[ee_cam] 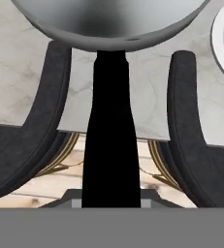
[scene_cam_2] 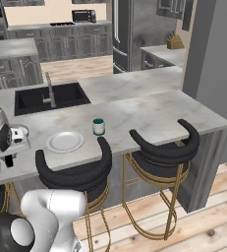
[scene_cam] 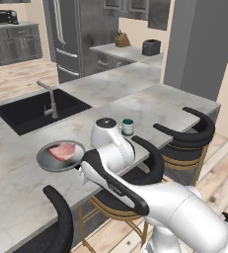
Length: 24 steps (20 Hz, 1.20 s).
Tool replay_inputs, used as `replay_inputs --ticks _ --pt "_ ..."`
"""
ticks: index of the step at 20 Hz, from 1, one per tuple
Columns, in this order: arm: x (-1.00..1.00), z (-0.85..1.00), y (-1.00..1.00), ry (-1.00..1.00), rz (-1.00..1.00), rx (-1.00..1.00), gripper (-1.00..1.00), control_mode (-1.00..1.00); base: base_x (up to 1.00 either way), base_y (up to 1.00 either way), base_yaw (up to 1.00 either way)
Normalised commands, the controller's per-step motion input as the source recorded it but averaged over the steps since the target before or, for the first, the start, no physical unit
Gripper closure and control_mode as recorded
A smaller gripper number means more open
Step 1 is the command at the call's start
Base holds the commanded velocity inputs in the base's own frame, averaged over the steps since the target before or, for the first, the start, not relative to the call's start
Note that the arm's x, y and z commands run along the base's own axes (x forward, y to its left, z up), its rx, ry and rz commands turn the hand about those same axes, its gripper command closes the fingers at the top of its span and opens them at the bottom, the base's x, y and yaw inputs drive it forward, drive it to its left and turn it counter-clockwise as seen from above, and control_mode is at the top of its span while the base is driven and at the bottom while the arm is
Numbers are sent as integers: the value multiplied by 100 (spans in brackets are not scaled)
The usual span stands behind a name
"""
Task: Pick up the pan with the steak in it and place it on the dining table. Then place the steak on the plate.
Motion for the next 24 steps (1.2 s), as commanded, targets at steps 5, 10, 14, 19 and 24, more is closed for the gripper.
replay_inputs --ticks 5,10,14,19,24 --pt "3 -45 23 0 0 7 100 -100 0 0 0" --pt "24 -24 19 0 -1 0 100 -100 0 0 0" --pt "39 -16 14 0 -3 0 100 -100 0 0 0" --pt "46 -18 12 0 -3 0 100 -100 0 0 0" --pt "22 -27 10 0 0 0 100 -100 0 0 0"
